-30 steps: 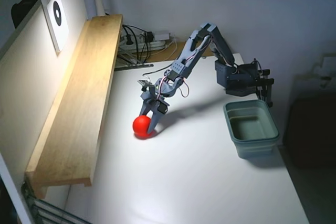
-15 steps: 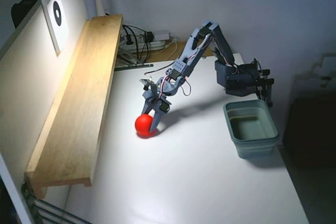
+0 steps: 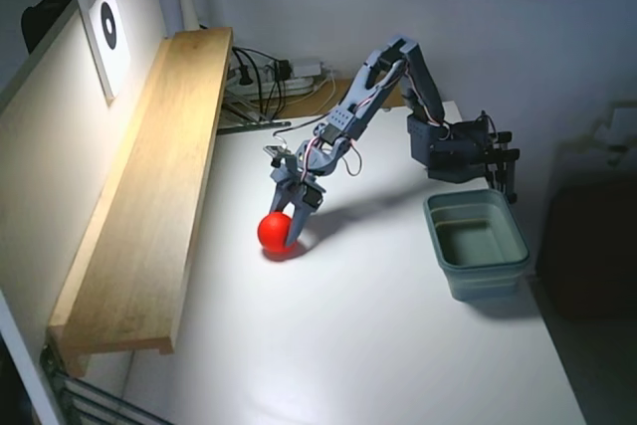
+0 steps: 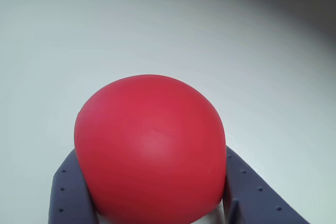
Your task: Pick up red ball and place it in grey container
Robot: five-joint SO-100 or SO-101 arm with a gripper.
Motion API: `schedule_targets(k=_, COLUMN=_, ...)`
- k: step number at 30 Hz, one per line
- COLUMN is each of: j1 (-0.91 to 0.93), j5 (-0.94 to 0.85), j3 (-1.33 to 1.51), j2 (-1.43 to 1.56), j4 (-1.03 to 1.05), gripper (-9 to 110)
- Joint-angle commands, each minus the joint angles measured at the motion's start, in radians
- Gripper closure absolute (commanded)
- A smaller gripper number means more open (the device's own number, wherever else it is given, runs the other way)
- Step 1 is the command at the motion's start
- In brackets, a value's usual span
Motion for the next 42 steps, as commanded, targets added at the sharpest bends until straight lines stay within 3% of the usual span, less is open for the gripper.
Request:
schedule_targets(k=1, j1=-0.010, j5=0.003, j3=-0.067, j2=0.084, j4=0.034, gripper=78)
schedule_targets(k=31, j1=-0.010, j5=0.003, j3=-0.382, j2=0.176, j4=0.441, gripper=78)
schedule_targets(k=42, j1=-0.010, j5=0.003, j3=-0.348, j2=0.229, j4=0.461, gripper=78)
